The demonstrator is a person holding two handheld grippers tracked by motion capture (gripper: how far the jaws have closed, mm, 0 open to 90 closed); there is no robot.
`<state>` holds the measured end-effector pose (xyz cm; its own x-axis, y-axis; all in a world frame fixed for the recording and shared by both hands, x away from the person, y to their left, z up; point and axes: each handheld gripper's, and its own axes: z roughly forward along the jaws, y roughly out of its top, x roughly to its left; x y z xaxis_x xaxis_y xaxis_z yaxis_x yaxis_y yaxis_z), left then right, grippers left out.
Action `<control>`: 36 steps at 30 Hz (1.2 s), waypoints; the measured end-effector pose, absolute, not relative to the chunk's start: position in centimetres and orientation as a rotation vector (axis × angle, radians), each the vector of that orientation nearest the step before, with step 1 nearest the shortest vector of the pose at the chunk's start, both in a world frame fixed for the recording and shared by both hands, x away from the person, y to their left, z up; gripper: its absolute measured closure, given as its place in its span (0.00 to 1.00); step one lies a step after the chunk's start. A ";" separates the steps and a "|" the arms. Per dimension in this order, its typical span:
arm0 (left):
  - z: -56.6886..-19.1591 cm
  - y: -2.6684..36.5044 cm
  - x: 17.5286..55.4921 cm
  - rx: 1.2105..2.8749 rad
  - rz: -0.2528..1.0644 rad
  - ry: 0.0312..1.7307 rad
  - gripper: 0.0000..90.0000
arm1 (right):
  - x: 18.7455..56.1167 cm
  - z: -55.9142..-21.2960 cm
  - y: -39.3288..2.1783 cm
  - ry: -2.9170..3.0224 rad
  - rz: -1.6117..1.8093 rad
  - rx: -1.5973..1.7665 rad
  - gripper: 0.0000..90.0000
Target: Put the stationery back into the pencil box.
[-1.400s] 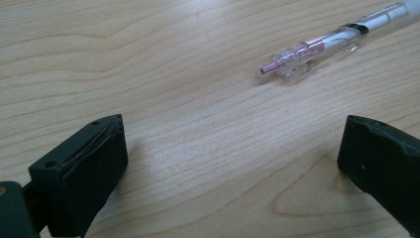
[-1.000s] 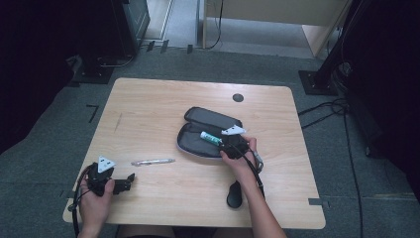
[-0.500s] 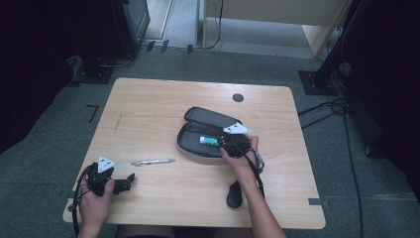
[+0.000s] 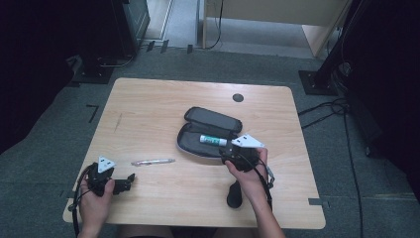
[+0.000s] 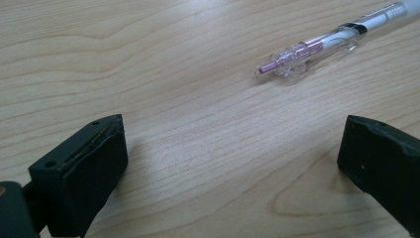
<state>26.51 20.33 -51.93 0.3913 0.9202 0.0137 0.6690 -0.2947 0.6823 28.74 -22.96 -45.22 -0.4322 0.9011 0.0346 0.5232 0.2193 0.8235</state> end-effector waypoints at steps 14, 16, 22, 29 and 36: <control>-51.9 20.3 26.5 2.061 0.549 1.352 0.00 | 23.4 -46.8 -24.5 2.003 1.031 1.490 0.09; -51.9 20.3 26.5 2.061 0.549 1.353 0.00 | 22.6 -47.3 -24.4 2.015 1.004 1.515 0.03; -51.9 20.3 26.5 2.063 0.549 1.350 0.00 | 20.8 -48.6 -24.0 2.023 0.977 1.592 0.01; -51.9 20.3 26.5 2.061 0.547 1.349 0.00 | 18.9 -49.7 -23.4 2.037 0.971 1.603 0.01; -51.9 20.3 26.5 2.063 0.547 1.349 0.00 | 17.7 -50.8 -22.5 2.053 0.937 1.585 0.01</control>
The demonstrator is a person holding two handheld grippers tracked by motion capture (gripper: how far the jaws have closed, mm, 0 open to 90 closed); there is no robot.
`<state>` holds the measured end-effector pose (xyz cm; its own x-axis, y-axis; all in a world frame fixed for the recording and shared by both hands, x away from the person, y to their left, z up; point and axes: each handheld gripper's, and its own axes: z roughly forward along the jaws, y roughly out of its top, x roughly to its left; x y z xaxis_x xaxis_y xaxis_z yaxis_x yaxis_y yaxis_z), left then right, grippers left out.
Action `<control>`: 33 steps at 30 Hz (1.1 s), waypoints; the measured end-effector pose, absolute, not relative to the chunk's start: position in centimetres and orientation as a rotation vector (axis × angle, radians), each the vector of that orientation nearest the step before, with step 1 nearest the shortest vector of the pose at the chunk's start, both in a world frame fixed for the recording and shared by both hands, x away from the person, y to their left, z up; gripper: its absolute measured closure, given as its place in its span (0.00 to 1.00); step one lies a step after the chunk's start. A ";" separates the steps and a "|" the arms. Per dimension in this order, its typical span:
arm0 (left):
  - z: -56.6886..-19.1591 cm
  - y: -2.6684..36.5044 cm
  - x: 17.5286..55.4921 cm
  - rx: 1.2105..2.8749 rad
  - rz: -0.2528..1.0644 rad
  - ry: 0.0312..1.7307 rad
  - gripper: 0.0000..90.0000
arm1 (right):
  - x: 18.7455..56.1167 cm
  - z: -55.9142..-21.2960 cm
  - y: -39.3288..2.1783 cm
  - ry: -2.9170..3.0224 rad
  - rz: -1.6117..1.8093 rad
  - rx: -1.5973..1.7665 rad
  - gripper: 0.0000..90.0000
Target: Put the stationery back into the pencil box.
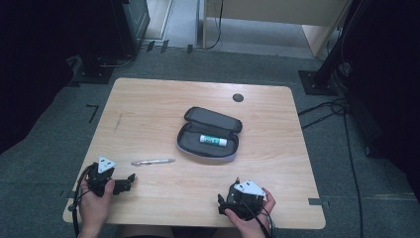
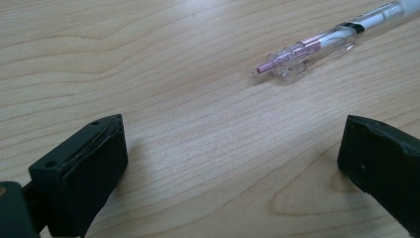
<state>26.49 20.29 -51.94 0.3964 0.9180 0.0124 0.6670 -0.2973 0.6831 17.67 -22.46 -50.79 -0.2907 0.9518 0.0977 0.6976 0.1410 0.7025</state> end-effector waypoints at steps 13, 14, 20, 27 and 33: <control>-51.9 20.3 26.5 2.061 0.547 1.349 0.00 | 17.3 -51.7 -23.5 2.063 0.928 1.535 0.44; -51.9 20.3 26.5 2.063 0.547 1.348 0.00 | 17.3 -51.7 -23.7 2.061 0.929 1.526 0.47; -51.9 20.3 26.5 2.062 0.548 1.349 0.00 | 17.6 -51.6 -24.8 2.048 0.949 1.497 0.46; -51.9 20.3 26.5 2.063 0.547 1.348 0.00 | 16.7 -51.6 -25.1 2.067 0.929 1.507 0.40; -51.9 20.3 26.5 2.061 0.547 1.349 0.00 | 16.4 -52.0 -25.3 2.091 0.934 1.449 0.43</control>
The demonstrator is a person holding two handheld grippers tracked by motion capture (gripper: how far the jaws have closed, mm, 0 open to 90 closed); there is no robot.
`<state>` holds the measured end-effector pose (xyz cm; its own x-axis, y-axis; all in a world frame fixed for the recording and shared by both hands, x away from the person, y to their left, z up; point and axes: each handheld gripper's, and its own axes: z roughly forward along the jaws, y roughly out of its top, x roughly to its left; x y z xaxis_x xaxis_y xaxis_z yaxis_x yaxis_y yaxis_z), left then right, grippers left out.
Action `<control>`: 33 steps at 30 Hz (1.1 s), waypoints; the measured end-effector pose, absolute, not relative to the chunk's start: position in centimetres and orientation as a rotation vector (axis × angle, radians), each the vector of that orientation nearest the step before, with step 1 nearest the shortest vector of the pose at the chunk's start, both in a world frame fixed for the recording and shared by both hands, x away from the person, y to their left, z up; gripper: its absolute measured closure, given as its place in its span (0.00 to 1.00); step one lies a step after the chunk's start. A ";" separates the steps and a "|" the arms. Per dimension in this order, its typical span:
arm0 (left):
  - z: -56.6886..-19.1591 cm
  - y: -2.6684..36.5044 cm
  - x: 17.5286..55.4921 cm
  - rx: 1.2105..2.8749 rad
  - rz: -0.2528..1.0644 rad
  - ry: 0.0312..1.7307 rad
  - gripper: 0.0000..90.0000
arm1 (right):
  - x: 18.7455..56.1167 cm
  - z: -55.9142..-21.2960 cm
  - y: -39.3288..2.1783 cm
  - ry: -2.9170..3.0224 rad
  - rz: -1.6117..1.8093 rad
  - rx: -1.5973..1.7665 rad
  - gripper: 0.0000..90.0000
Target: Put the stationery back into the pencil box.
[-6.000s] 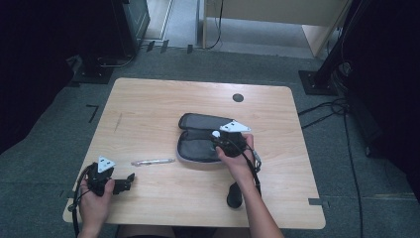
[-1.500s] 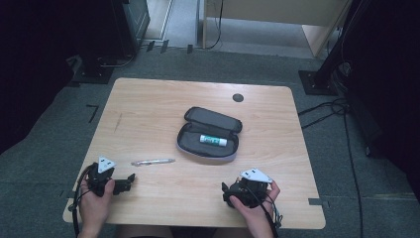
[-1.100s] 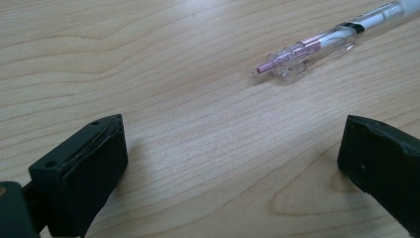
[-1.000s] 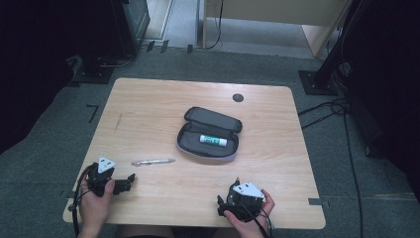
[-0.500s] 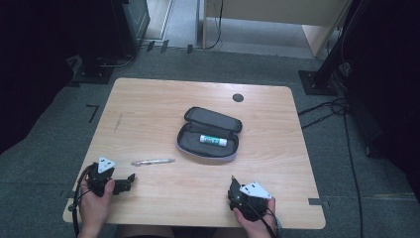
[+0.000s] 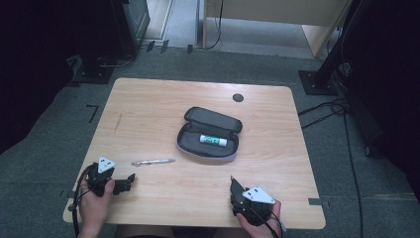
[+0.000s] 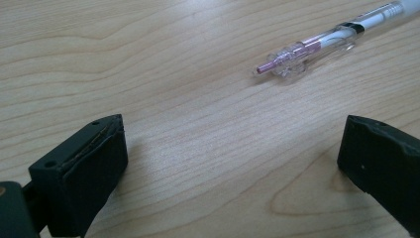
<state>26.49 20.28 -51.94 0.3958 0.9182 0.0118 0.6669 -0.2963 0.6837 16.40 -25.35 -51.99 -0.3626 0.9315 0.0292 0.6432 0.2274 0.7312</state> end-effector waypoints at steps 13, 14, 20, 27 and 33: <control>-51.9 20.3 26.5 2.063 0.547 1.348 0.00 | 15.7 -52.4 -25.8 2.082 0.990 1.399 0.45; -51.9 20.3 26.5 2.063 0.547 1.348 0.00 | 15.8 -52.4 -25.8 2.081 0.990 1.394 0.46; -51.9 20.3 26.5 2.061 0.547 1.349 0.00 | 16.3 -52.1 -25.8 2.108 0.992 1.407 0.46; -51.9 20.3 26.5 2.062 0.548 1.349 0.00 | 16.7 -51.4 -25.8 2.113 1.033 1.409 0.46; -51.9 20.3 26.5 2.062 0.547 1.349 0.00 | 17.4 -50.2 -26.0 2.101 1.077 1.396 0.47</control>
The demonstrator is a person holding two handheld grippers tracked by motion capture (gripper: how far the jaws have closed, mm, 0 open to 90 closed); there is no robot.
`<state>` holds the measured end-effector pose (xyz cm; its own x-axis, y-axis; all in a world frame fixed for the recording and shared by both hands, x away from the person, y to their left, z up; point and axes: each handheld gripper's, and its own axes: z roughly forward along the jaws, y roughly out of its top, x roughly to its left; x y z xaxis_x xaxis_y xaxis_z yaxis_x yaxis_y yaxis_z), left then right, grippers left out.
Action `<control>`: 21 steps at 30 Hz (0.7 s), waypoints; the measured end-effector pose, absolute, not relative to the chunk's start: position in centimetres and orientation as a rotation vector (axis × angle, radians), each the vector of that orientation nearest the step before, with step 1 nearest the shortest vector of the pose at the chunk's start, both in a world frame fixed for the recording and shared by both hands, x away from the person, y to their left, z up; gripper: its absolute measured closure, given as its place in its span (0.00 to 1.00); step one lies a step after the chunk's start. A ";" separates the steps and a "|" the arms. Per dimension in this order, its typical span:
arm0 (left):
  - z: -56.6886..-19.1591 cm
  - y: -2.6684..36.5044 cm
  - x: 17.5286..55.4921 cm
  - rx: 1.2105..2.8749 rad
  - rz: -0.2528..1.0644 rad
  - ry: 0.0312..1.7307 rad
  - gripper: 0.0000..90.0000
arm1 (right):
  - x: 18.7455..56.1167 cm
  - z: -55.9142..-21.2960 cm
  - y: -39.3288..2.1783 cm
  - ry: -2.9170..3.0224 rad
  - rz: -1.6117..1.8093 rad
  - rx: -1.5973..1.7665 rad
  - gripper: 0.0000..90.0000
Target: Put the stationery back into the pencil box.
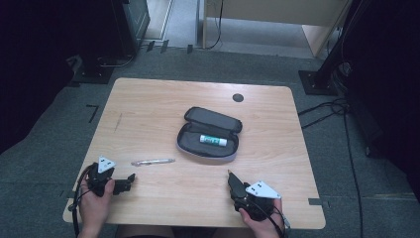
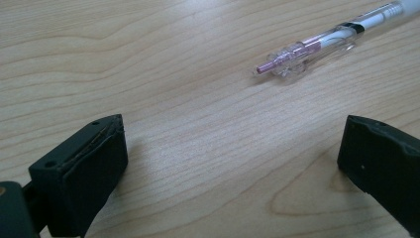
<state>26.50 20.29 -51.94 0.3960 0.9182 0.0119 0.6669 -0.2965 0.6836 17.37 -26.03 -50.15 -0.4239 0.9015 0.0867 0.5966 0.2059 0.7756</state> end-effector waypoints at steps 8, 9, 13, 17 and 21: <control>-51.9 20.3 26.5 2.064 0.547 1.348 0.00 | 19.1 -47.4 -25.9 2.087 1.117 1.360 0.47; -51.9 20.3 26.5 2.063 0.547 1.348 0.00 | 19.4 -47.0 -25.8 2.085 1.126 1.357 0.47; -51.9 20.3 26.5 2.063 0.547 1.348 0.00 | 20.6 -45.5 -25.2 2.081 1.144 1.322 0.47; -51.9 20.3 26.5 2.065 0.547 1.348 0.00 | 22.0 -44.4 -24.1 2.087 1.162 1.290 0.47; -51.9 20.3 26.5 2.063 0.547 1.348 0.00 | 23.9 -43.6 -22.6 2.098 1.186 1.274 0.47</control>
